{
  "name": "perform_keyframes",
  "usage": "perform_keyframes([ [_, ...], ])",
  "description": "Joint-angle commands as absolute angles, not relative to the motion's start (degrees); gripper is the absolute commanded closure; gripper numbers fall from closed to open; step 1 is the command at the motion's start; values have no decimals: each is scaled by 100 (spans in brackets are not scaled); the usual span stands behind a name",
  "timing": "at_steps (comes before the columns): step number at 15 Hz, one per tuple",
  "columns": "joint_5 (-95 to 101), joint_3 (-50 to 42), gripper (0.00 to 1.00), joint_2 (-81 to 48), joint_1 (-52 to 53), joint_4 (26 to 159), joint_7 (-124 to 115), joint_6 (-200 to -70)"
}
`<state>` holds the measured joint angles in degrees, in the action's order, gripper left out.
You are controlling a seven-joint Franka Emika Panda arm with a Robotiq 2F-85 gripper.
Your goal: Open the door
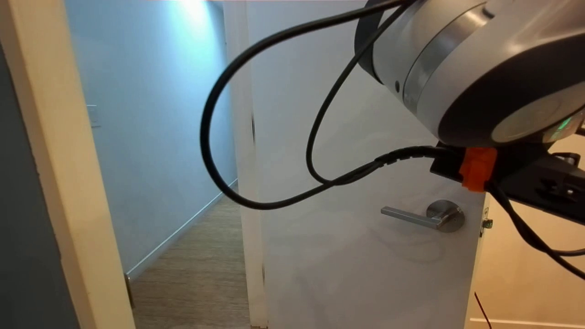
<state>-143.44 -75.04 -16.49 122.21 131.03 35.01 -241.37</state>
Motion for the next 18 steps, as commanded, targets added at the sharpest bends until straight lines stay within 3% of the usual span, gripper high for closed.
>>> perform_keyframes([
  [1, -13957, -7724, 0, -2011, 12068, 13024, 3346, -24179],
  [4, -13620, -7868, 0, -2268, 11851, 13044, 3269, -24117],
  [5, -12753, -7083, 0, -1503, 11302, 13170, 2451, -24539],
  [6, -13223, -7788, 0, -2307, 11633, 13053, 3050, -24056],
  [10, -13060, -7761, 0, -2426, 11464, 13091, 2762, -24032],
  [11, -12393, -7140, 0, -1809, 11038, 13259, 2098, -24428],
  [12, -12860, -7717, 0, -2502, 11315, 13221, 2544, -24022],
  [14, -12769, -7704, 0, -2560, 11132, 13338, 2401, -23969],
  [15, -12014, -6965, 0, -1797, 10585, 13534, 1669, -24442],
  [16, -12569, -7649, 0, -2618, 10906, 13475, 2192, -23899],
  [17, -12434, -7582, 0, -2613, 10748, 13564, 2028, -23898],
  [18, -11699, -6907, 0, -1858, 10197, 13746, 1372, -24359],
])
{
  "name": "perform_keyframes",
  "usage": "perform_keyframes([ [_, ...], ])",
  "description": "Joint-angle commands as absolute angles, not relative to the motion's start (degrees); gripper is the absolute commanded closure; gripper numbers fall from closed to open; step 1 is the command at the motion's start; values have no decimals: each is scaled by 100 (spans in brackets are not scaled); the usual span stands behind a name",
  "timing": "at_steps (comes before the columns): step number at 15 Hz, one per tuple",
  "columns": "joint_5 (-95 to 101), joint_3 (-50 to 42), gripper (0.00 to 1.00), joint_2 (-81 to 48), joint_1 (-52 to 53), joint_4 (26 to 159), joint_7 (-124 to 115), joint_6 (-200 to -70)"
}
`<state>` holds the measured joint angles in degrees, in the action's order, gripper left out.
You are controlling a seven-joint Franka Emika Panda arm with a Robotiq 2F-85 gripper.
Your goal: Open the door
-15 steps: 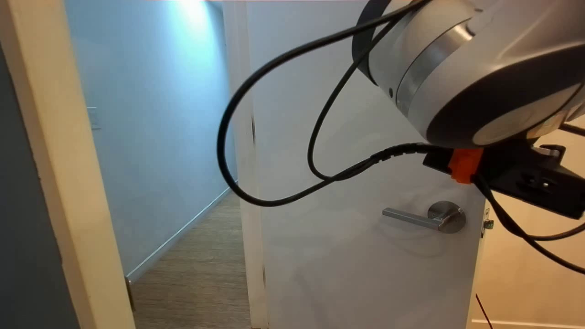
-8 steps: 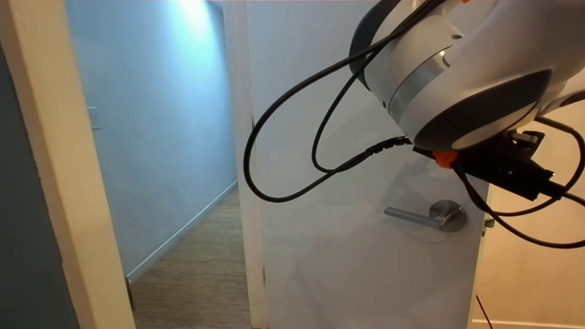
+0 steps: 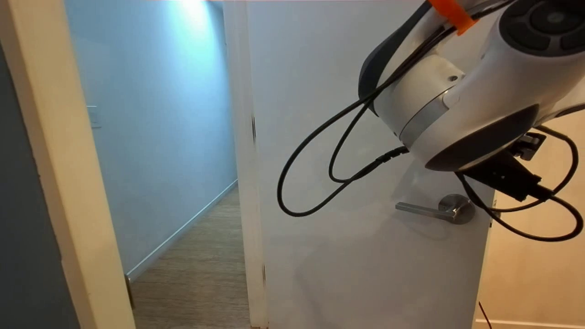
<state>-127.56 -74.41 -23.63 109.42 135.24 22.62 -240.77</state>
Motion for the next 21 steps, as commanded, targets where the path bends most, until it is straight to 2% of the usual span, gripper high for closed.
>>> perform_keyframes([
  [1, -11537, -6826, 0, -1878, 10012, 13809, 1240, -24374],
  [3, -11407, -6835, 0, -2160, 9740, 13929, 1102, -24170],
  [4, -10948, -6365, 0, -1810, 9242, 14037, 708, -24432],
  [6, -10655, -6360, 0, -2044, 8953, 14073, 447, -24261],
  [13, -9388, -5244, 0, -1853, 7060, 14256, -617, -24363],
  [14, -9366, -5717, 0, -2179, 7412, 14332, -732, -24051],
  [15, -8917, -4771, 0, -1755, 6420, 14401, -921, -24555],
  [16, -9025, -5567, 0, -2265, 7084, 14440, -982, -24125],
  [17, -8908, -5445, 0, -2228, 6935, 14495, -1069, -24115],
  [18, -8672, -4506, 0, -1626, 6102, 14540, -1054, -24505],
  [19, -8833, -4375, 0, -1749, 5898, 14335, -804, -24581],
  [20, -8991, -4960, 0, -2083, 6501, 14370, -872, -24191],
  [21, -8926, -4762, 0, -2019, 6320, 14393, -926, -24222],
])
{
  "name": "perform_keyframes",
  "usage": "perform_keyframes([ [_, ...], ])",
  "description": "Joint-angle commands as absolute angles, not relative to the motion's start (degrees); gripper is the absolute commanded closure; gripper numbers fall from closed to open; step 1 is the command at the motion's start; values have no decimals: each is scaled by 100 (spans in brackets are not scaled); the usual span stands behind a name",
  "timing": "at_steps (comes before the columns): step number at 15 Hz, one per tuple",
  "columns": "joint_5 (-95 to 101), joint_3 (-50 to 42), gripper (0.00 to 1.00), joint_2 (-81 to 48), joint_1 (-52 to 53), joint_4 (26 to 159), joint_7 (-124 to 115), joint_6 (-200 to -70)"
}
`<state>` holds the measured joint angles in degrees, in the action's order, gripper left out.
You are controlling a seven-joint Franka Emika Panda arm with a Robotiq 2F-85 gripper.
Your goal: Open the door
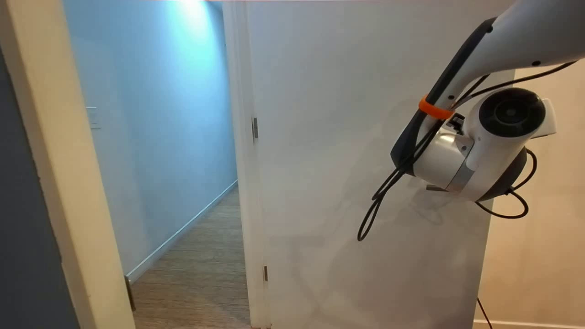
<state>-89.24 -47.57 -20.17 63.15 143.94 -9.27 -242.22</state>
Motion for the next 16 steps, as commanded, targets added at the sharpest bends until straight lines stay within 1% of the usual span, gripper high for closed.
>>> perform_keyframes([
  [1, -8890, -4669, 0, -1980, 6223, 14394, -938, -24223],
  [9, -8914, -4623, 0, -1855, 6137, 14307, -881, -24114],
  [10, -8680, -3673, 0, -1584, 5102, 14244, -919, -24482],
  [11, -8840, -4550, 0, -1859, 5859, 14200, -873, -24033],
  [12, -8612, -3511, 0, -1552, 4686, 14150, -841, -24334],
  [13, -8564, -3446, 0, -1550, 4469, 14104, -836, -24318],
  [16, -8080, -2638, 0, -1346, 3215, 14094, -784, -24258],
])
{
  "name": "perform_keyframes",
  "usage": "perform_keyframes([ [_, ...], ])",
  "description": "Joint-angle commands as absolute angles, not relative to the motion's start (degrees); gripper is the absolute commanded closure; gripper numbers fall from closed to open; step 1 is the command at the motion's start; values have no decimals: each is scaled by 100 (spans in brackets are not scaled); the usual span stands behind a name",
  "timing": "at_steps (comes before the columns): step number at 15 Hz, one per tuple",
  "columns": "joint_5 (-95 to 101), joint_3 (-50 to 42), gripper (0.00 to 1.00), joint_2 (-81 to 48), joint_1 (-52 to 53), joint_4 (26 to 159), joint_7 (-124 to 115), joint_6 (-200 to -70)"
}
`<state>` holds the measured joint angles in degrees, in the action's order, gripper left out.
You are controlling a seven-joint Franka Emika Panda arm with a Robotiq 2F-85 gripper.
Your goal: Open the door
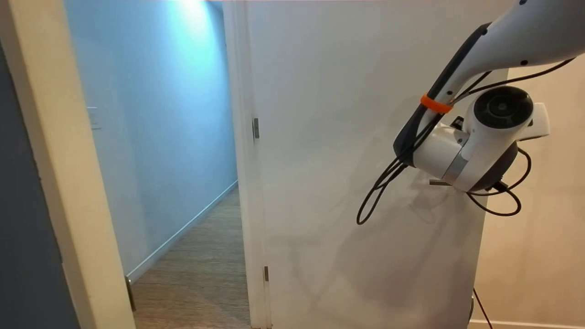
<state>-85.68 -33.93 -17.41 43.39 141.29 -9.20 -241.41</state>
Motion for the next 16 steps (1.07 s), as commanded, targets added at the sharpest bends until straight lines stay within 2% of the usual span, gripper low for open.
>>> perform_keyframes([
  [1, -7902, -2349, 0, -1321, 2771, 14068, -769, -24261],
  [3, -7495, -1734, 0, -1209, 1956, 14099, -761, -24264],
  [7, -6740, -1077, 0, -1096, 1036, 14216, -786, -24220],
  [16, -5301, -807, 0, -1150, 42, 14266, -861, -24075],
])
